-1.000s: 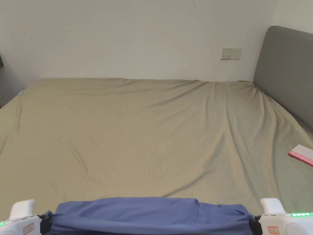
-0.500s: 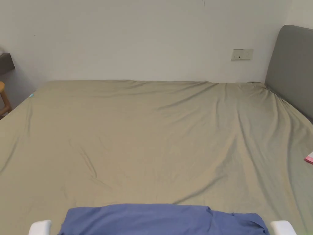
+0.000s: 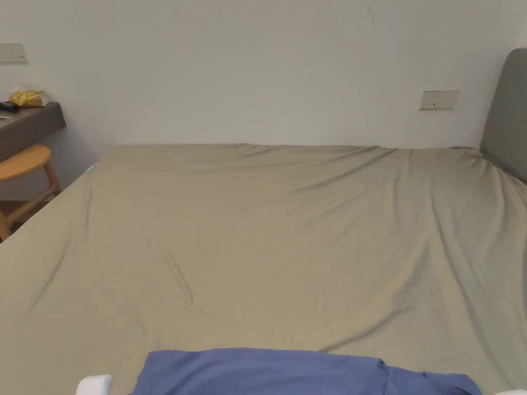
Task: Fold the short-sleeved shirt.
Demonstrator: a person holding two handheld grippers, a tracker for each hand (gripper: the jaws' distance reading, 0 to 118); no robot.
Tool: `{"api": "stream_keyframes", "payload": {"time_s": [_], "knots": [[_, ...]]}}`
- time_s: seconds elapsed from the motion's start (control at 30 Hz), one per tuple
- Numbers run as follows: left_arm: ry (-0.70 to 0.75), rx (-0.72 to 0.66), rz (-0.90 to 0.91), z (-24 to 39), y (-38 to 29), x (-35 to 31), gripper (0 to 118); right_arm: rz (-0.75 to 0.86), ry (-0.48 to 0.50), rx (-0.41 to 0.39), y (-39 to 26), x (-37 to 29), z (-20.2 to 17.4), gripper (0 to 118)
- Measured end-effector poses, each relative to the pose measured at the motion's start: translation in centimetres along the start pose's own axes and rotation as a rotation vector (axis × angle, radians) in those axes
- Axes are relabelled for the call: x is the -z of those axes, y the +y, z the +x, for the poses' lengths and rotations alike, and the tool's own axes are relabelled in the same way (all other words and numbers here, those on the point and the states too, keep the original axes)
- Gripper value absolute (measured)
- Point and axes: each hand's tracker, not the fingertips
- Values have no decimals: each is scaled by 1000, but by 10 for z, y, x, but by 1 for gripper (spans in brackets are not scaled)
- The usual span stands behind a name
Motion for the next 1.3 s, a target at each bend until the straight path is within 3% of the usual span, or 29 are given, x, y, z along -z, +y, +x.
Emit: {"api": "stream_keyframes", "payload": {"time_s": [0.1, 0.27, 0.37, 0.43, 0.47, 0.5, 0.53, 0.57, 0.6, 0.63, 0.67, 0.7, 0.77, 0.93, 1.07, 1.2, 1.3], "knots": [[44, 30, 35, -3, 4, -28, 114, 216, -60, 34, -2, -37, 7, 89], [-3, -63, 305, 2, 20, -105, 115, 624, -64, 131, -3, -115, 20, 93], [-104, -119, 387, 4, 28, -141, 114, 768, -154, 127, -6, -143, 24, 93], [-80, -111, 477, 14, 32, -165, 104, 779, -129, 135, 1, -158, 25, 93], [-76, -90, 516, 19, 35, -175, 92, 773, -136, 140, 6, -163, 24, 93], [-7, 60, 596, 25, 43, -185, 68, 773, -132, 144, 11, -167, 24, 87], [23, 75, 603, 32, 45, -187, 39, 774, -111, 148, 14, -170, 24, 73], [72, 128, 603, 39, 49, -185, 19, 765, -69, 153, 19, -168, 24, 55], [103, 180, 598, 46, 52, -183, 9, 762, -78, 147, 23, -169, 23, 42], [86, 137, 568, 49, 50, -179, 9, 763, -88, 144, 25, -169, 19, 42], [99, 167, 617, 56, 49, -183, 0, 760, -127, 122, 28, -171, 15, 0], [66, 161, 625, 57, 48, -185, 0, 775, -128, 121, 31, -171, 11, 0], [20, 138, 619, 60, 47, -185, 0, 788, -24, 129, 38, -176, 10, 0], [-5, 77, 633, 58, 42, -181, 0, 803, -47, 93, 54, -189, -2, 0], [-31, 58, 611, 55, 44, -174, 0, 811, -15, 116, 60, -192, -1, 0], [-120, 21, 489, 44, 48, -162, 0, 753, 65, 203, 56, -190, 8, 0], [-192, -75, 287, 27, 55, -134, 0, 718, 54, 182, 51, -189, 14, 0]]}}
